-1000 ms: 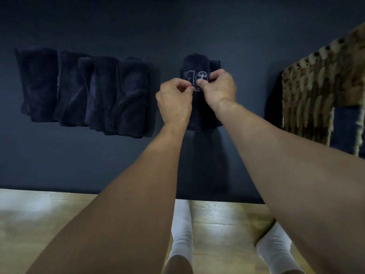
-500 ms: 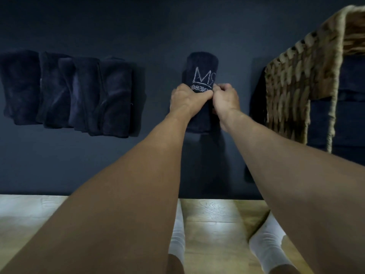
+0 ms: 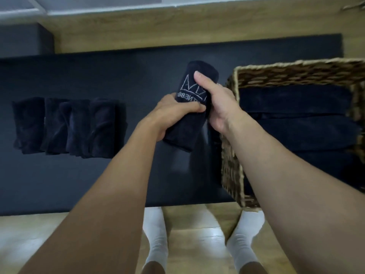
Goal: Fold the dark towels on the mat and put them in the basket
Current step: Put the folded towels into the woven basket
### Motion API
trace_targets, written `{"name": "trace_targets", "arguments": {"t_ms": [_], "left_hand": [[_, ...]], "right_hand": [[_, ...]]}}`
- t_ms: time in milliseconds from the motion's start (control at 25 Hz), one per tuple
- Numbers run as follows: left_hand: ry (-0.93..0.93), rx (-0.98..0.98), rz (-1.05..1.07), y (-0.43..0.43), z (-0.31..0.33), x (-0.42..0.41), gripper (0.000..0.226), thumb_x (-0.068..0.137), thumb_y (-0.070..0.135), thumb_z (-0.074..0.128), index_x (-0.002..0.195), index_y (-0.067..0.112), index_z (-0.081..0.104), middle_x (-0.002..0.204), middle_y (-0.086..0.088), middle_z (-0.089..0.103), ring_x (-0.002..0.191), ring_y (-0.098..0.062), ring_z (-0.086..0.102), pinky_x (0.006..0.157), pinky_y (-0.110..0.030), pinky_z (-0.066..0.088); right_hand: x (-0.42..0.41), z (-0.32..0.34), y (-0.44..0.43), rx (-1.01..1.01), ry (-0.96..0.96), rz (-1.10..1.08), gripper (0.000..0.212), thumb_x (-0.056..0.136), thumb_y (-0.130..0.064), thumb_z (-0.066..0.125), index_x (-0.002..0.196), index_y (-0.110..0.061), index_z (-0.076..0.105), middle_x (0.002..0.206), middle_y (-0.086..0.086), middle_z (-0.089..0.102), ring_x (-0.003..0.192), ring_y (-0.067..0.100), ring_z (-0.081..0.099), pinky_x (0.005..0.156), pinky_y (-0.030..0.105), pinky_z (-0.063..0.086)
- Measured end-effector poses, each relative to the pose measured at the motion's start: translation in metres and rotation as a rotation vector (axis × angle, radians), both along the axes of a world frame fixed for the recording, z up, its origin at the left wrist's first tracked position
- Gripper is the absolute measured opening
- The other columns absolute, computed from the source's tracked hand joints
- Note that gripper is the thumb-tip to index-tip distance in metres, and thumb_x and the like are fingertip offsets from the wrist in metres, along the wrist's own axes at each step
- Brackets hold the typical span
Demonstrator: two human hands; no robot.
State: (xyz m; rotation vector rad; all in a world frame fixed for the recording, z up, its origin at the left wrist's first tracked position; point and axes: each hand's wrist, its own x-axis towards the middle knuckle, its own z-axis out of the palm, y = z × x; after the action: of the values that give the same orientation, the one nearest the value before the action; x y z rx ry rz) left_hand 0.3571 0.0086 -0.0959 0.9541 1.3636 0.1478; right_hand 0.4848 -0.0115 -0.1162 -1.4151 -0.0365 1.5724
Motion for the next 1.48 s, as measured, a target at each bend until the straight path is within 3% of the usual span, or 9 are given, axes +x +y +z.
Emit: {"name": "trace_targets", "arguments": {"t_ms": [200, 360, 520, 680, 800, 1040, 1200, 1320, 1480], "left_hand": [[-0.307, -0.035, 0.172, -0.059, 0.045, 0.069, 0.052, 0.075, 0.019, 0.084, 0.121, 0.018, 0.06, 0.108, -0.001, 0.074, 0.095, -0.019, 0.073, 0.074, -0.038, 0.061], [-0.261, -0.106, 0.385, -0.12, 0.03, 0.15, 0.051, 0.075, 0.032, 0.084, 0.119, 0.02, 0.061, 0.109, -0.001, 0.072, 0.092, -0.018, 0.072, 0.063, -0.028, 0.059], [-0.203, -0.273, 0.9, -0.152, 0.007, 0.204, 0.055, 0.076, 0.03, 0.084, 0.124, 0.023, 0.059, 0.11, 0.004, 0.07, 0.098, -0.014, 0.067, 0.081, -0.033, 0.059], [-0.373, -0.487, 1.371, -0.143, -0.014, 0.205, 0.072, 0.084, 0.018, 0.077, 0.145, 0.021, 0.039, 0.127, -0.003, 0.059, 0.11, -0.023, 0.061, 0.093, -0.039, 0.055], [-0.286, -0.552, 1.312, -0.138, -0.029, 0.196, 0.077, 0.086, 0.023, 0.075, 0.149, 0.016, 0.03, 0.141, -0.01, 0.051, 0.116, -0.027, 0.061, 0.099, -0.042, 0.052], [-0.12, -0.696, 0.934, -0.132, -0.033, 0.194, 0.058, 0.087, 0.053, 0.067, 0.115, 0.003, 0.06, 0.086, -0.012, 0.066, 0.073, -0.021, 0.067, 0.068, -0.035, 0.06], [-0.12, -0.773, 0.546, -0.128, -0.004, 0.178, 0.026, 0.104, 0.022, 0.045, 0.086, 0.008, 0.057, 0.081, -0.007, 0.061, 0.067, -0.017, 0.057, 0.055, -0.026, 0.053], [-0.14, -0.643, 0.525, -0.129, 0.019, 0.146, 0.024, 0.104, 0.014, 0.041, 0.107, 0.006, 0.064, 0.097, -0.007, 0.067, 0.069, -0.014, 0.06, 0.041, -0.018, 0.049], [-0.23, -0.323, 0.611, -0.123, 0.046, 0.072, 0.025, 0.098, 0.004, 0.045, 0.098, 0.005, 0.07, 0.092, -0.013, 0.074, 0.081, -0.022, 0.069, 0.064, -0.028, 0.059]], "right_hand": [[0.086, 0.055, -0.014, 0.041, -0.134, -0.066, 0.045, 0.075, -0.022, 0.084, 0.113, -0.004, 0.067, 0.101, 0.015, 0.075, 0.093, 0.03, 0.073, 0.082, 0.046, 0.059], [0.142, 0.045, -0.042, -0.071, -0.258, -0.013, 0.042, 0.079, -0.027, 0.081, 0.113, -0.009, 0.067, 0.098, 0.01, 0.076, 0.09, 0.024, 0.074, 0.074, 0.037, 0.061], [0.15, 0.002, -0.048, -0.142, -0.305, 0.091, 0.02, 0.086, -0.024, 0.075, 0.102, -0.013, 0.068, 0.093, 0.009, 0.075, 0.081, 0.022, 0.073, 0.063, 0.032, 0.06], [0.13, -0.041, -0.035, -0.152, -0.333, 0.151, 0.016, 0.092, -0.016, 0.067, 0.108, -0.013, 0.067, 0.094, 0.008, 0.073, 0.084, 0.023, 0.07, 0.063, 0.033, 0.06], [0.123, -0.063, -0.031, -0.176, -0.435, 0.135, 0.034, 0.09, -0.022, 0.069, 0.123, -0.014, 0.062, 0.105, 0.006, 0.071, 0.094, 0.022, 0.069, 0.078, 0.039, 0.06], [0.125, -0.053, -0.026, -0.31, -0.941, 0.335, 0.043, 0.084, -0.037, 0.075, 0.116, -0.014, 0.058, 0.113, 0.001, 0.062, 0.096, 0.015, 0.058, 0.079, 0.027, 0.045], [0.102, -0.025, -0.027, -0.249, -1.008, 0.299, 0.038, 0.084, -0.024, 0.076, 0.102, -0.018, 0.044, 0.092, -0.004, 0.057, 0.088, 0.016, 0.059, 0.077, 0.03, 0.048], [0.074, -0.006, -0.035, -0.236, -0.932, 0.194, 0.018, 0.088, -0.012, 0.062, 0.101, -0.021, 0.054, 0.088, -0.008, 0.06, 0.092, 0.014, 0.062, 0.081, 0.027, 0.05], [0.016, 0.034, -0.036, -0.033, -1.062, 0.001, 0.02, 0.089, -0.009, 0.054, 0.104, -0.023, 0.055, 0.103, 0.0, 0.061, 0.093, 0.012, 0.059, 0.088, 0.026, 0.048]]}}
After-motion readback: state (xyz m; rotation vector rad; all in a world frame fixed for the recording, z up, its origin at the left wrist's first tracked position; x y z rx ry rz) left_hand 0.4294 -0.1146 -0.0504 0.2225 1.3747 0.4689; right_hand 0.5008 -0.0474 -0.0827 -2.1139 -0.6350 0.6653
